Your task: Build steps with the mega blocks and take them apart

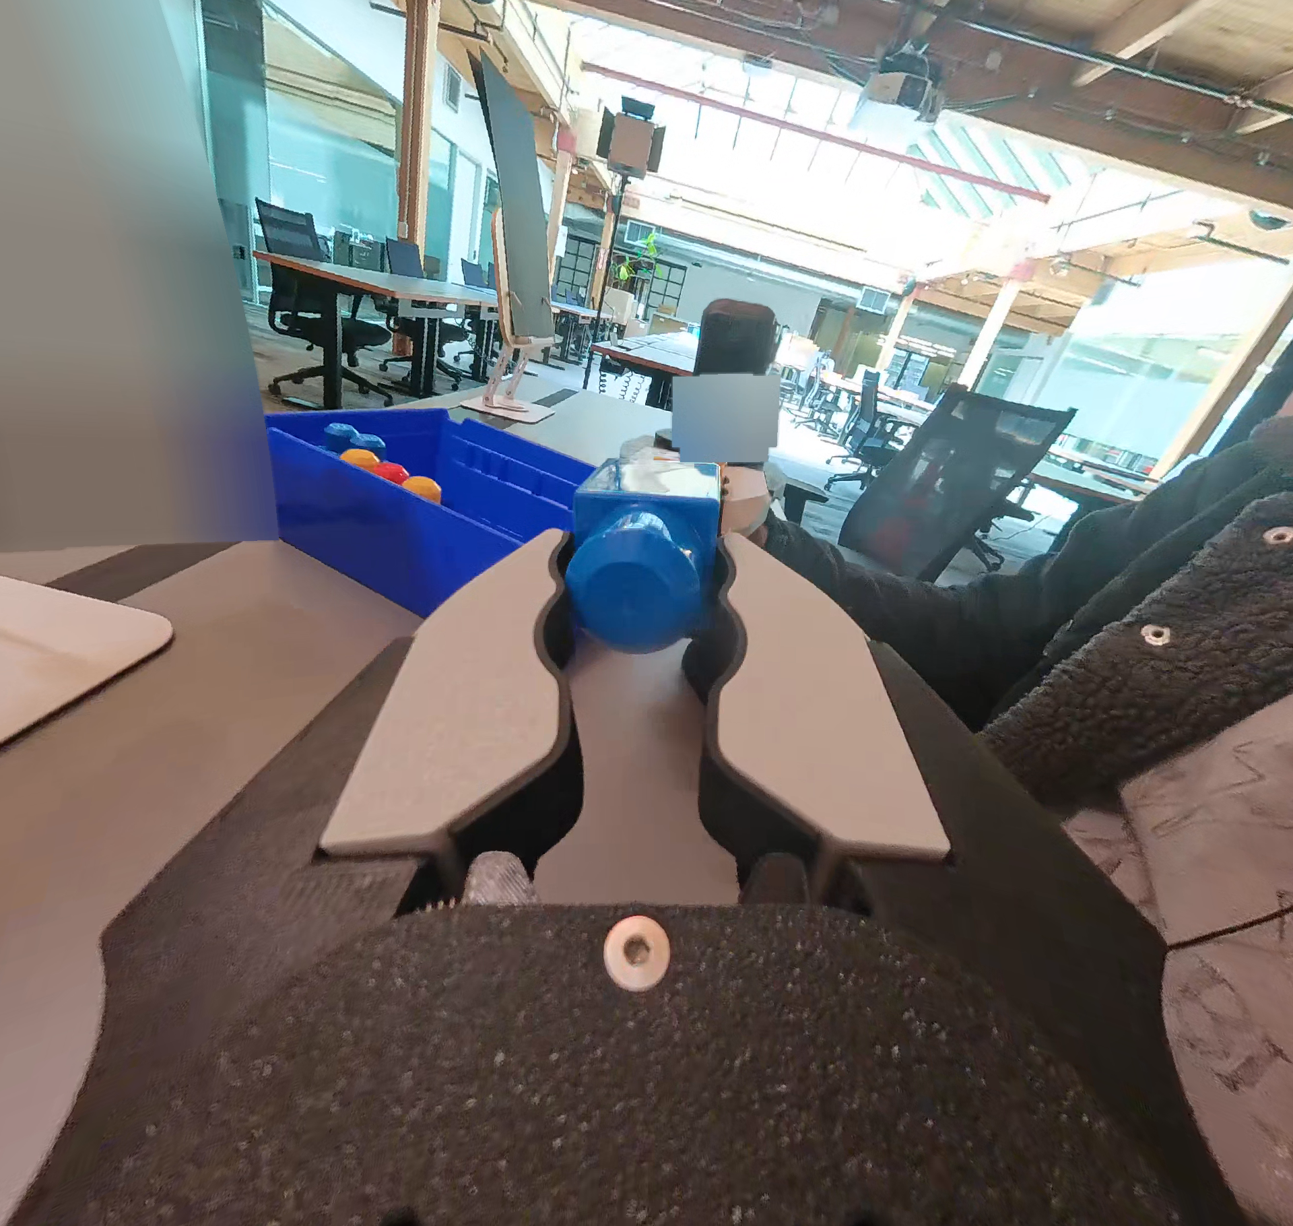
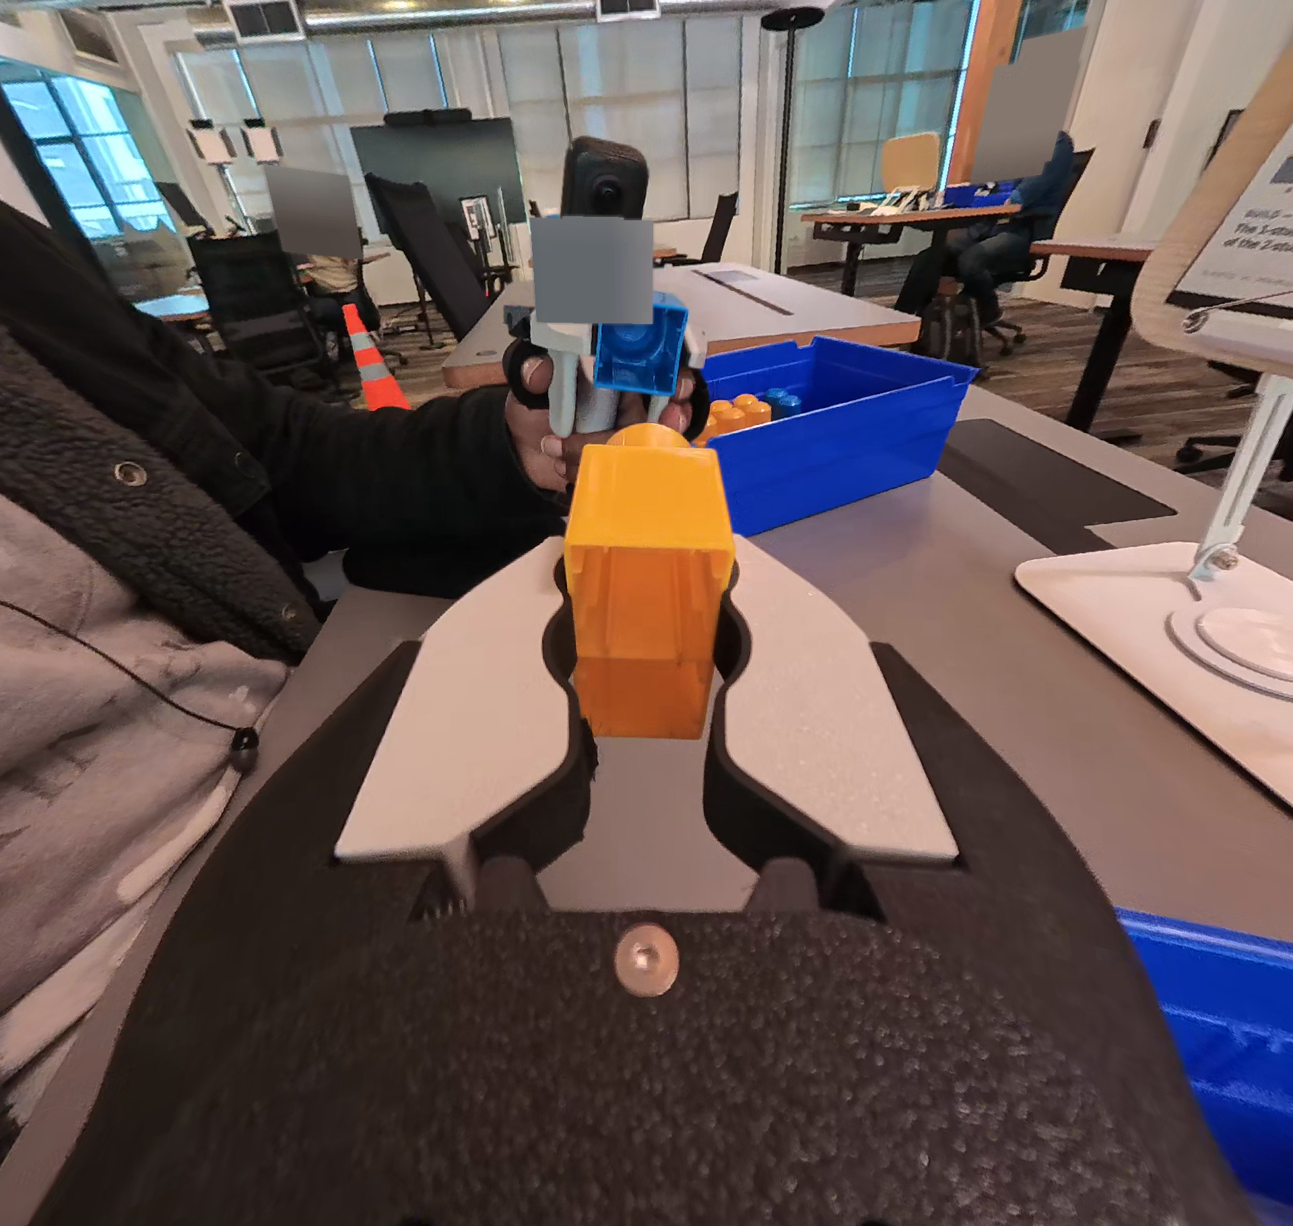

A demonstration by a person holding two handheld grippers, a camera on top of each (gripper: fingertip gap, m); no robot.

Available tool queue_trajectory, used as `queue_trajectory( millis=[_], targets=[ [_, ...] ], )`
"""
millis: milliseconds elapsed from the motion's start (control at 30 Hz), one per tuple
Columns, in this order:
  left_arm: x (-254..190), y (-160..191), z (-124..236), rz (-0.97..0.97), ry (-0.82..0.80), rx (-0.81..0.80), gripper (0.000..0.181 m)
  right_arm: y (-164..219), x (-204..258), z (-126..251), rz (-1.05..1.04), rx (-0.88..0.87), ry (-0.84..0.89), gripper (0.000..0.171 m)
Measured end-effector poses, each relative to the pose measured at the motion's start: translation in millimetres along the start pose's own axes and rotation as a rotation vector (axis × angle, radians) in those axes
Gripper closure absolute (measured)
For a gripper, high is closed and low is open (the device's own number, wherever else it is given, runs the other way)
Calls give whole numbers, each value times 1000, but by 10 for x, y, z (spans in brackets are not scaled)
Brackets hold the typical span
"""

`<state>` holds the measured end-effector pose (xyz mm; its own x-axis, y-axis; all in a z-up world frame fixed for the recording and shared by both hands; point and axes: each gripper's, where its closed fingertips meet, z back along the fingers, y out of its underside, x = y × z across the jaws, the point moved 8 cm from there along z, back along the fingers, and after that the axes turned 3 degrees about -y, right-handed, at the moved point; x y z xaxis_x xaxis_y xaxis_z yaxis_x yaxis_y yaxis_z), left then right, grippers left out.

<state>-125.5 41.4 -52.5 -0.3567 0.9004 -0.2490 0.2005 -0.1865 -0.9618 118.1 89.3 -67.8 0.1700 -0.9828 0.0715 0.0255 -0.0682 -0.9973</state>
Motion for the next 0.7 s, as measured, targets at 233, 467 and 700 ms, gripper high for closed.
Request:
queue_trajectory(
  millis=[233, 467, 700],
  targets=[
    [-36, 256, -187, 23, 8, -4, 144, 53, 34, -93, -19, 25, -39, 135],
    [-110, 334, -274, -3, 25, 6, 145, 101, 68, -195, -35, 39, -63, 135],
    [-144, 405, -343, -27, 14, 34, 144, 157, 73, -267, -49, 60, -65, 135]
  ],
)
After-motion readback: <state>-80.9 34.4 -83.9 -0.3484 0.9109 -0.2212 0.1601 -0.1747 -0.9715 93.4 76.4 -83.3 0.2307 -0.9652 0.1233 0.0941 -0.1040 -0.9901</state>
